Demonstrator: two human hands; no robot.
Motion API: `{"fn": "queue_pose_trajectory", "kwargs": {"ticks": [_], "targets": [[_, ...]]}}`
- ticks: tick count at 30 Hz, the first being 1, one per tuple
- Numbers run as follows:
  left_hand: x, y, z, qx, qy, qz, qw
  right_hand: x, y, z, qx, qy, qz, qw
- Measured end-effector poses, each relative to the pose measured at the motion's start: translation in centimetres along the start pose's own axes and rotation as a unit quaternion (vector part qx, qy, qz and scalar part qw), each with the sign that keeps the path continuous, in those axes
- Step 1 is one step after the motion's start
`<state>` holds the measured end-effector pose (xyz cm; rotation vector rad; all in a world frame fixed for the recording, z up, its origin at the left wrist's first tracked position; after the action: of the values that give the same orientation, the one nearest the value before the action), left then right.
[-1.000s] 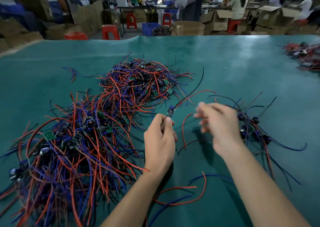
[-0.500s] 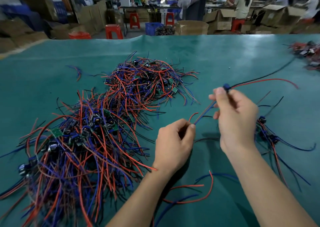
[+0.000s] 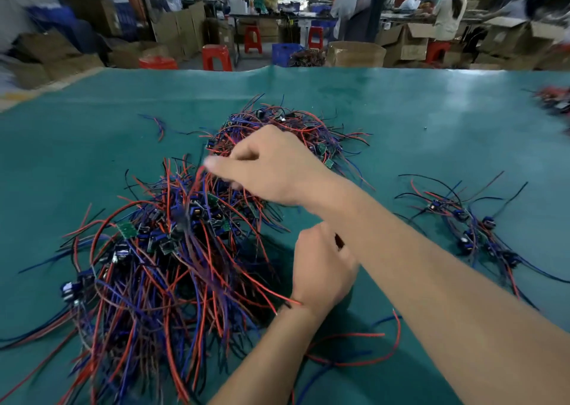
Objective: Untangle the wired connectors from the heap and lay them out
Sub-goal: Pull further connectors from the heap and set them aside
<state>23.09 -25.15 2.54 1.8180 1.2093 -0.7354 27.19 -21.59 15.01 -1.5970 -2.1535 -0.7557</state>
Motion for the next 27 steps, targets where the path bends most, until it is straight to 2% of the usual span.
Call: {"fn": "queue_pose_trajectory", "kwargs": {"ticks": [5, 8, 11, 17, 19, 22, 25, 27], "targets": [[-1.1, -0.3, -0.6, -0.027, -0.058, 0.020, 0.998, -10.2, 3.6, -1.9, -0.064, -0.102, 0.160, 0.980], [-1.4, -0.4, -0.7, -0.033, -0.067, 0.026, 0.997, -16.0, 3.8, -2.3, -0.051, -0.164, 0.226, 0.959], [-1.6, -0.3, -0.8, -0.035, -0.058, 0.028, 0.997, -19.3, 3.6, -1.6, -0.028, -0.145, 0.243, 0.959], [-1.4, -0.4, -0.8, -0.031, -0.061, 0.011, 0.998, -20.6, 3.4, -2.4, -0.113, -0.109, 0.219, 0.963], [-1.3, -0.4, -0.8, -0.031, -0.064, 0.005, 0.997, -21.1, 2.7, -3.4, -0.162, -0.064, 0.231, 0.957], [-1.2, -0.3, -1.0, -0.047, -0.065, -0.005, 0.997, -21.6, 0.3, -5.6, -0.241, 0.083, 0.256, 0.932], [-0.6, -0.2, -0.9, -0.045, -0.077, -0.021, 0.996, -20.9, -3.7, -7.1, -0.282, 0.280, 0.242, 0.885], [-0.4, -0.3, -0.8, -0.045, -0.095, -0.023, 0.994, -19.7, -6.2, -7.2, -0.264, 0.407, 0.217, 0.847]]}}
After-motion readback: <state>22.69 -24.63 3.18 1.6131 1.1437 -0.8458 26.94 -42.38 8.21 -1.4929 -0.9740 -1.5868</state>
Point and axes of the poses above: each hand's wrist, its own y-axis towards the middle knuckle, its own z-axis out of the palm, x = y × z, the point moved 9 cm from there along y, towards the middle knuckle, and after that the axes turned 2 degrees about -y, right-handed, at the moved point
